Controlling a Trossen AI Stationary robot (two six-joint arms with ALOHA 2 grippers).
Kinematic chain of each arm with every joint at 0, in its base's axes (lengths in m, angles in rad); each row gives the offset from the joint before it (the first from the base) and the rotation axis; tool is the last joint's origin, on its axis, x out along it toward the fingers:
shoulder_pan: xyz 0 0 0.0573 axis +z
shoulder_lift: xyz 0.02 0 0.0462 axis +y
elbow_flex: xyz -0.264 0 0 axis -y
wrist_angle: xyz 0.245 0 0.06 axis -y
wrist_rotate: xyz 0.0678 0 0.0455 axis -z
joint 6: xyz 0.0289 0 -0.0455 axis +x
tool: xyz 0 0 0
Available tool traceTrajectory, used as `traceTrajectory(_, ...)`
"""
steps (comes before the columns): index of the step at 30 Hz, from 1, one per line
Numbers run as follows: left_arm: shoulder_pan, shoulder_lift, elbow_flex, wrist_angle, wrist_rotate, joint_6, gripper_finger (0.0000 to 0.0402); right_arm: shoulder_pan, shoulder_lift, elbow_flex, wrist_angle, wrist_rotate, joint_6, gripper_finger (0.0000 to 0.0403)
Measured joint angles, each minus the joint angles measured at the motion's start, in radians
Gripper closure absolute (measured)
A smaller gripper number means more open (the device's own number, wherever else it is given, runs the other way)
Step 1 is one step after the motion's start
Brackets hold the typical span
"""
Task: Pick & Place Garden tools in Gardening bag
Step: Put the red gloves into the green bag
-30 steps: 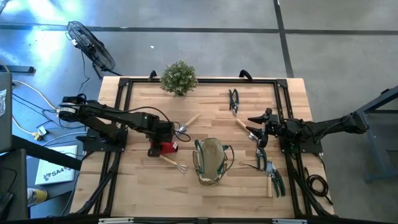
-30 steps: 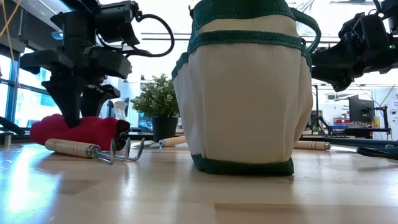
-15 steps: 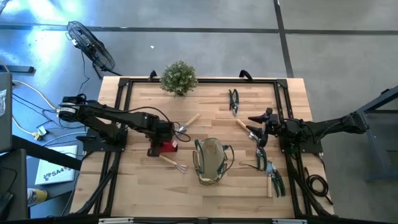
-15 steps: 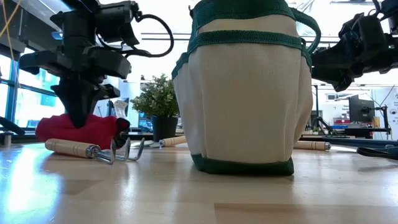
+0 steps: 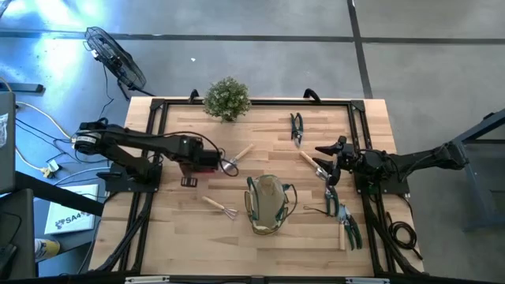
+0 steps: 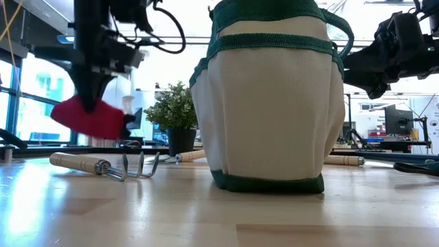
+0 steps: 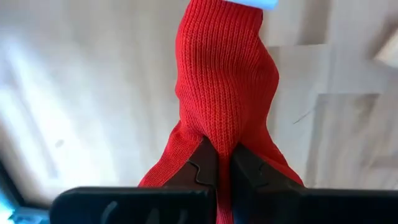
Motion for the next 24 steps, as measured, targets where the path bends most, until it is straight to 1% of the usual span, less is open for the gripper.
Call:
traceTrajectory(3,0.0,0.0,0.067,-0.091,-0.074,-0.054,0.0396,0.0,0.0,0.0,0.0,0.0,0.0,0.0186)
traceTrajectory(7,0.0,0.0,0.159,-0.175,-0.218,-0.103,0.0396,0.0,0.0,0.0,0.0,0.001,0.0,0.0186)
traceTrajectory(11,0.0,0.0,0.246,-0.203,-0.316,-0.1,0.0396,0.0,0.0,0.0,0.003,0.008,0.0,0.0186)
traceTrajectory(13,0.0,0.0,0.288,-0.2,-0.37,-0.072,0.0396,0.0,0.0,0.0,0.011,0.008,0.0,0.0186)
traceTrajectory(15,0.0,0.0,0.329,-0.174,-0.43,-0.033,0.0395,0.0,0.0,0.0,0.017,0.008,0.0,0.0186)
traceTrajectory(17,0.0,0.0,0.369,-0.117,-0.468,0.005,0.0395,0.0,0.0,0.0,0.027,0.008,-0.003,0.0186)
traceTrajectory(21,0.0,-0.001,0.435,0.021,-0.48,0.104,0.0394,0.0,0.0,0.0,0.081,0.007,-0.012,0.0186)
traceTrajectory(24,0.0,-0.001,0.472,0.157,-0.483,0.149,0.0393,0.0,0.0,0.0,0.208,0.016,-0.087,0.0186)
